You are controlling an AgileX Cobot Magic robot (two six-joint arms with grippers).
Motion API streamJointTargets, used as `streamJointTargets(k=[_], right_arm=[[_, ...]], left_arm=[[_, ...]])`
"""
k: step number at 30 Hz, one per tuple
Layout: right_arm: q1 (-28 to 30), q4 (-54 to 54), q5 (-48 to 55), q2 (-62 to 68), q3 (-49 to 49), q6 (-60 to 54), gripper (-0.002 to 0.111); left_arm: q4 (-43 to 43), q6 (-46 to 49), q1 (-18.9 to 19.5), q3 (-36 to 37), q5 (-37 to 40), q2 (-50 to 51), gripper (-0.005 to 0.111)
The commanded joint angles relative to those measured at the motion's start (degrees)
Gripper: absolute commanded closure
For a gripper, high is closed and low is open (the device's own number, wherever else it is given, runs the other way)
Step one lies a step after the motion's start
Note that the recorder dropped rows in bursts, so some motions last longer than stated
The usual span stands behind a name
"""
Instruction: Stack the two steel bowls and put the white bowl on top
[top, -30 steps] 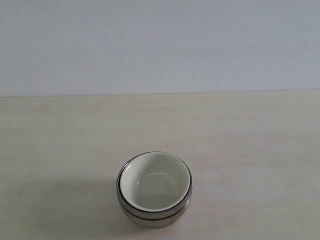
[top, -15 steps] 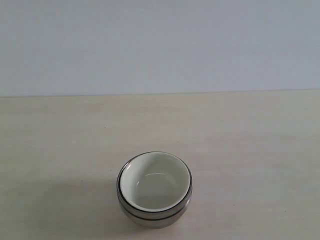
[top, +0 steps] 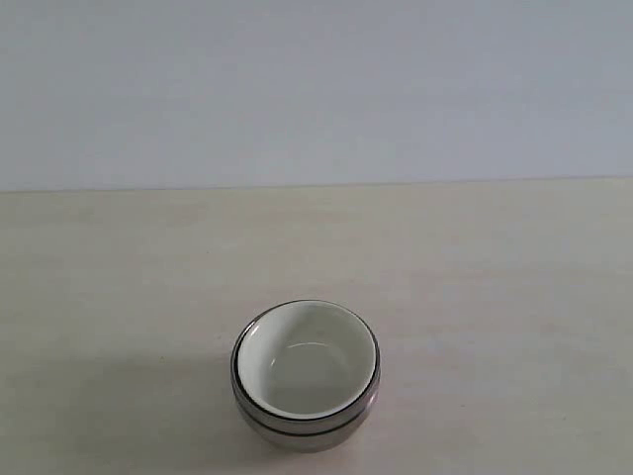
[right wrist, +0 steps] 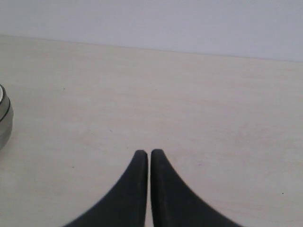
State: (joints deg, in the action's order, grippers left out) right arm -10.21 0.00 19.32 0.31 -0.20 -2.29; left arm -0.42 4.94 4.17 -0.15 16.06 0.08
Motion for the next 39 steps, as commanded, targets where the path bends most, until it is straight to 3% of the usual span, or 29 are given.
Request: streamJointTargets(k=[1, 39], right_arm=[[0.41, -0.62, 0.08, -0.31, 0.20, -1.77, 0.108], [0.41, -0.62, 0.20, -0.31, 0.20, -2.69, 0.108]], left_arm=[[-0.59, -0.01, 0.23, 0.15, -0.16, -0.08, 0.103], [-0.59, -0.01, 0.23, 0.15, -0.16, -0.08, 0.103]])
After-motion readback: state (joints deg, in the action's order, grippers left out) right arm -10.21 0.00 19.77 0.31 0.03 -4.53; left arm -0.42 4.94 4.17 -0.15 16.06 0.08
